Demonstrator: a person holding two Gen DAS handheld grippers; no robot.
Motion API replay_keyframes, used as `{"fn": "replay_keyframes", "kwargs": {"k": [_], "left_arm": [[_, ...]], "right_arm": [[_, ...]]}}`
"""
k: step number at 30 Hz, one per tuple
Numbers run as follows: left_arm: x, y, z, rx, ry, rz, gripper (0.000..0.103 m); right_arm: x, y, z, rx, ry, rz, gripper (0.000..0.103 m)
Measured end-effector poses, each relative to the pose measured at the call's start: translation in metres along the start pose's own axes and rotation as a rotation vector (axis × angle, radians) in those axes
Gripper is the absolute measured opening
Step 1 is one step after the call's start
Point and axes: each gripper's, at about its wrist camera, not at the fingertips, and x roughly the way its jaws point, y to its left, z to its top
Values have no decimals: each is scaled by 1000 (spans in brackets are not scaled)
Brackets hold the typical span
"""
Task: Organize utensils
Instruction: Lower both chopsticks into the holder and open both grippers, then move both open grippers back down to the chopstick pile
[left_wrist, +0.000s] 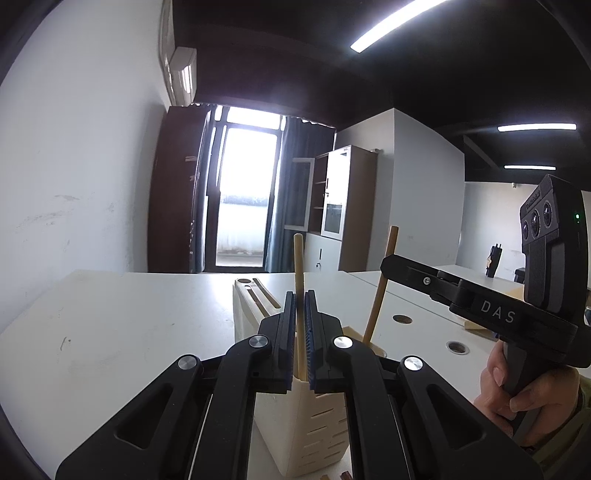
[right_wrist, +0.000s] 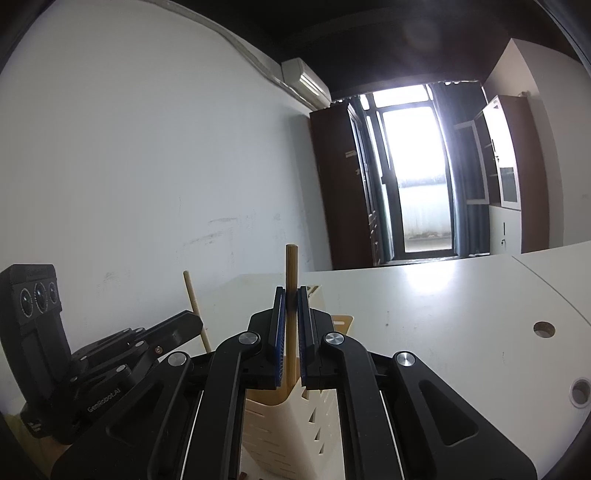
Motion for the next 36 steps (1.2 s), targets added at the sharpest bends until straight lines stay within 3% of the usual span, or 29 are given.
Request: {"fn": "replay_keyframes", "kwargs": {"k": [5, 8, 16, 18, 21, 34, 36], "left_arm": [[-5, -1, 1, 6, -1, 1, 5], [-7, -1, 1, 3, -3, 1, 6], [-8, 5, -1, -14, 5, 11, 11], [-9, 6, -3, -16, 17, 22, 12], [-9, 4, -5, -5, 44, 38, 12], [-28, -4, -15, 9, 121, 67, 28], [-28, -4, -17, 6, 159, 112, 29]], "right_arm": [[-4, 1, -3, 4, 4, -2, 8], [-8, 1, -5, 11, 0, -5, 21], [-10, -2, -10, 15, 28, -36, 30], [-11, -3, -12, 21, 30, -58, 31], [-16, -5, -16, 28, 31, -90, 41], [-28, 6, -39, 10, 116, -137, 50], [-31, 4, -44, 28, 131, -142, 52]]}}
